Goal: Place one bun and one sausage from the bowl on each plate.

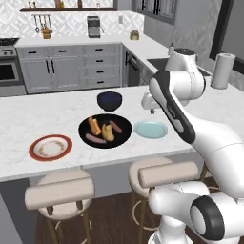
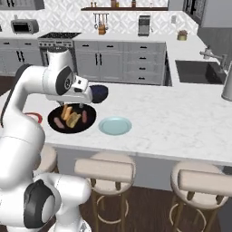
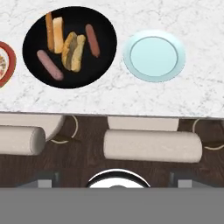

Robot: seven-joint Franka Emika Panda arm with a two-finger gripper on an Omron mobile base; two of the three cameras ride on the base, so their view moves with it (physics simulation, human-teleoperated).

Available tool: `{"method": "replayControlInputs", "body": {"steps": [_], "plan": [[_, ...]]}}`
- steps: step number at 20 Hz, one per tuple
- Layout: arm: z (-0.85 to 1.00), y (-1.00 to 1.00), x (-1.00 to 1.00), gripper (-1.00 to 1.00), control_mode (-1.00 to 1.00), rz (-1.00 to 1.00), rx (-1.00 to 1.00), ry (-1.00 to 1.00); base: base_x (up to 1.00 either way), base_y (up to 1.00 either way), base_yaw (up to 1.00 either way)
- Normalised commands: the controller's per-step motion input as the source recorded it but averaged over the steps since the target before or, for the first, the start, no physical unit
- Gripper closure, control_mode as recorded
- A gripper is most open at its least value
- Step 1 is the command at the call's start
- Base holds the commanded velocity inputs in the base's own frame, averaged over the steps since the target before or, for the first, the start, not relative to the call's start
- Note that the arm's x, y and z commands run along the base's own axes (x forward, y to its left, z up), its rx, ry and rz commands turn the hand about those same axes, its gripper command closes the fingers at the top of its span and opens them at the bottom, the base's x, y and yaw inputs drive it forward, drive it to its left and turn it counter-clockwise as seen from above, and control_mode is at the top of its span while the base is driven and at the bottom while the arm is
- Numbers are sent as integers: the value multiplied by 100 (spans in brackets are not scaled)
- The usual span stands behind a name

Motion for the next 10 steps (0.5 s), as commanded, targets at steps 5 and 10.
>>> {"method": "replayControlInputs", "body": {"steps": [5, 10], "plan": [[0, 0, 0, -100, 100, 0, 0, 0, 25, 93, 4], [0, 0, 0, -100, 100, 0, 0, 0, 61, 2, 13]]}}
